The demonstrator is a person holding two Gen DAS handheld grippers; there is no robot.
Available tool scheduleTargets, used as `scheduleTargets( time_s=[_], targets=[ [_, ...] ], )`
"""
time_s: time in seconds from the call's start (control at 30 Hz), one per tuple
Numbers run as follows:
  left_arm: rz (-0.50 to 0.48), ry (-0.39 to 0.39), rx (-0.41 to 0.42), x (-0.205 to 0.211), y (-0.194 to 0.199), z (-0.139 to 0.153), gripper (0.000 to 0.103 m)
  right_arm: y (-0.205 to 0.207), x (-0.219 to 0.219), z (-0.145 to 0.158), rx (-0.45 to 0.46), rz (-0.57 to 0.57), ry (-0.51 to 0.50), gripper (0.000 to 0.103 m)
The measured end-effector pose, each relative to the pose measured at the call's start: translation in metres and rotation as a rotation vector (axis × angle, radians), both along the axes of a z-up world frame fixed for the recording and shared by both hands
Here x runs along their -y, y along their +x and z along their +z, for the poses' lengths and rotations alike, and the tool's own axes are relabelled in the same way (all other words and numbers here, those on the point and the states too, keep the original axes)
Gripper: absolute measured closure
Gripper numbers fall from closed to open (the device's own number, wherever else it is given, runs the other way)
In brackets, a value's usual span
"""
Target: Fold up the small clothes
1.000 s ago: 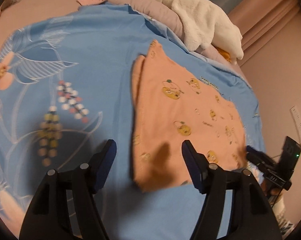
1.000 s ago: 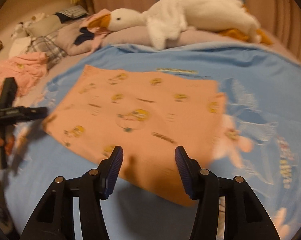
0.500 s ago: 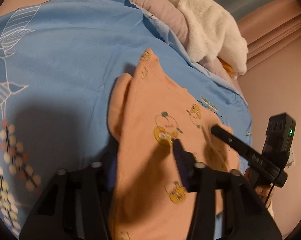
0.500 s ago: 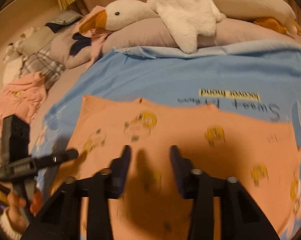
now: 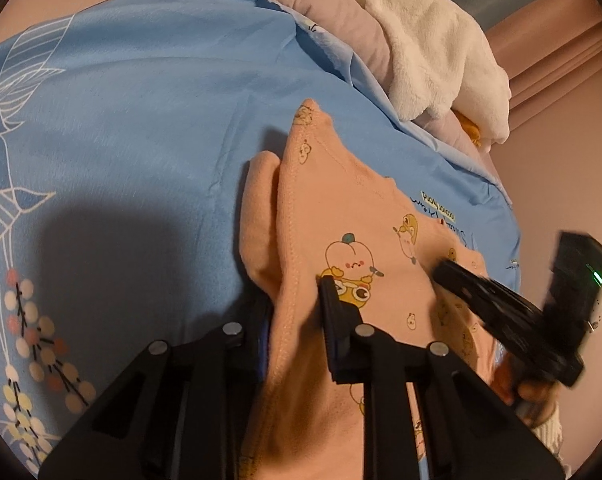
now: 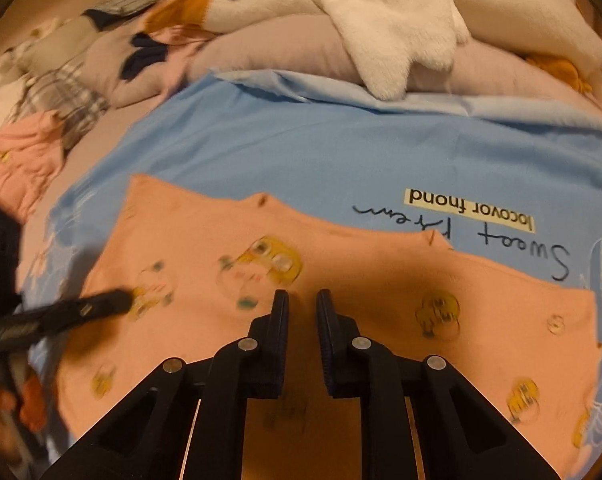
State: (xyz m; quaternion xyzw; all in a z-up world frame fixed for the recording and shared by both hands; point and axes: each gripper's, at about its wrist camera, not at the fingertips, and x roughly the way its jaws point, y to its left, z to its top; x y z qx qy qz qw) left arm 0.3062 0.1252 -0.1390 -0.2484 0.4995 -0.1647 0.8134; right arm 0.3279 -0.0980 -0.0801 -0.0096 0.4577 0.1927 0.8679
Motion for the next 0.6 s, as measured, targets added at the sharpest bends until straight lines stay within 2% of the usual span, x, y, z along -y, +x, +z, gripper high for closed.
scheduleTargets(
  time_s=[0.2,0.33,0.6],
  targets=[
    [0.000,0.044,0.013,0.005,-0.002,0.001,0.082,-0.055,0.000,0.009,0.008,0.110,-0.021,0.085],
    [-0.001,0.065,0.018,0.006,-0.002,0.002,0.082,-0.067,-0.016,-0.011,-0.017,0.149,-0.131,0.085],
    [-0.006,0.072,0.025,0.005,-0.001,0.001,0.082,-0.098,-0.018,0.009,0.002,0.176,-0.079,0.085]
  ],
)
